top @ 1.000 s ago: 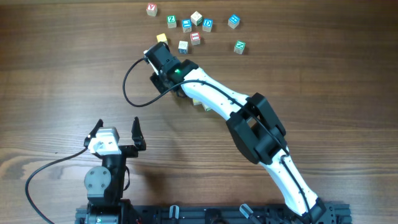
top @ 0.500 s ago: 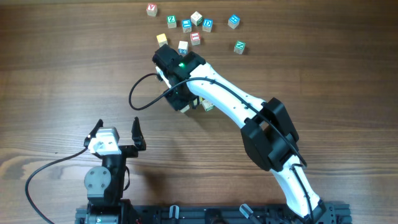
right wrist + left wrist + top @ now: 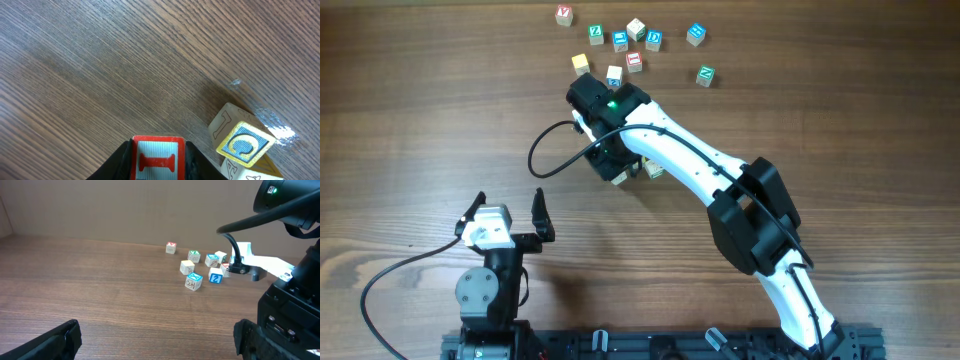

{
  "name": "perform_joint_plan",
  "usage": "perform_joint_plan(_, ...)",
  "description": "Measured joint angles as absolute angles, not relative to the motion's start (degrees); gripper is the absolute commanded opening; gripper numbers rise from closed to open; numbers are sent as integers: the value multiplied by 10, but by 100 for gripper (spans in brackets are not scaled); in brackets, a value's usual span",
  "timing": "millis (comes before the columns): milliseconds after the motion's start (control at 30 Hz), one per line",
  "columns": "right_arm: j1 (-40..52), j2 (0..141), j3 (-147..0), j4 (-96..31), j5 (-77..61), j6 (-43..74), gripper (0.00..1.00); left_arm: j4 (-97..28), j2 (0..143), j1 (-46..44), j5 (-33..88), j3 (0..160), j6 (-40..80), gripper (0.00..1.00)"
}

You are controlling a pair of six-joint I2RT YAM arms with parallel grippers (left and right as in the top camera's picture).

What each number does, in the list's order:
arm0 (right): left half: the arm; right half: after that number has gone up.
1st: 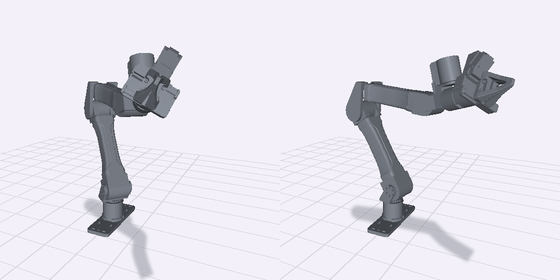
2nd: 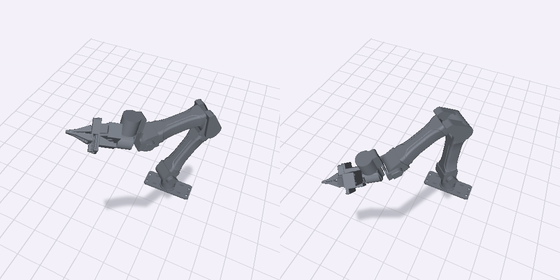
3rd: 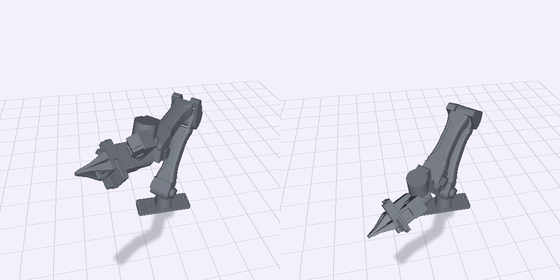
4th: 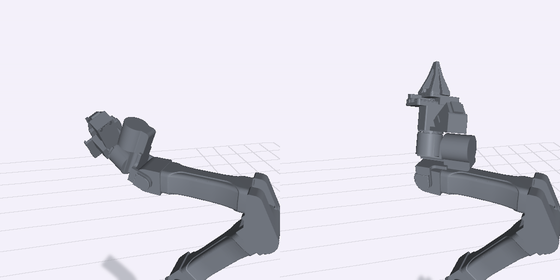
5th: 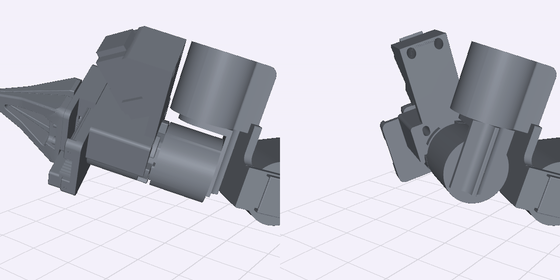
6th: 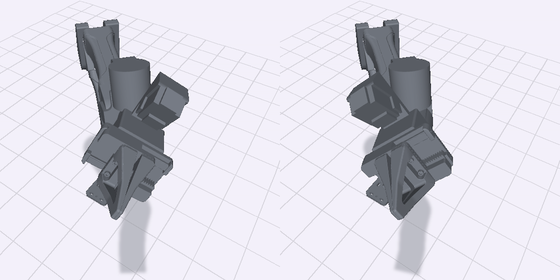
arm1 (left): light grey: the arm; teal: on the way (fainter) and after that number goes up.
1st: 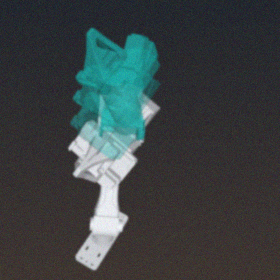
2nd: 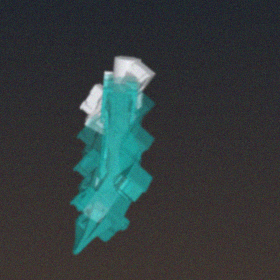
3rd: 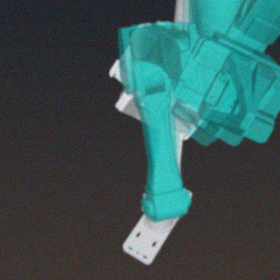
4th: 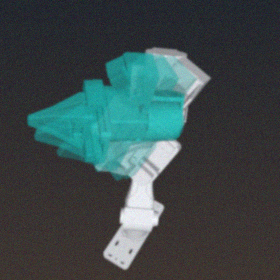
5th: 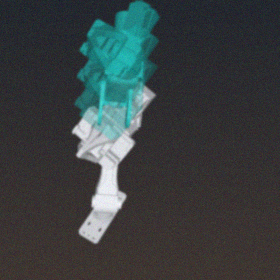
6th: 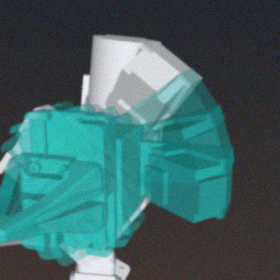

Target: Form a circle

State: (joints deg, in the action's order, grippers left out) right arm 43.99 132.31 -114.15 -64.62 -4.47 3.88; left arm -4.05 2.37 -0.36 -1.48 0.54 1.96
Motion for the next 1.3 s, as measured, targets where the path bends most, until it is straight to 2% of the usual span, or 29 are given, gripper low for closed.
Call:
perform_joint_plan(233,440,1323,-1122,-623,-45,39,34,-41,24,-4,-15,5,20,100)
perform_joint_plan(467,440,1323,-1113,-617,-45,41,44,-41,24,-4,-15,5,20,100)
perform_joint_plan(833,440,1323,-1113,-637,-45,43,44,-41,24,-4,-15,5,20,100)
perform_joint_plan(1000,444,1323,-1110,-624,-45,45,37,-41,24,-4,-15,5,20,100)
perform_joint_plan(1233,430,1311,-1120,-572,-20,84,40,-41,24,-4,-15,5,20,100)
perform_joint_plan(1300,410,1295,-1122,-567,-14,97,45,-41,24,-4,-15,5,20,100)
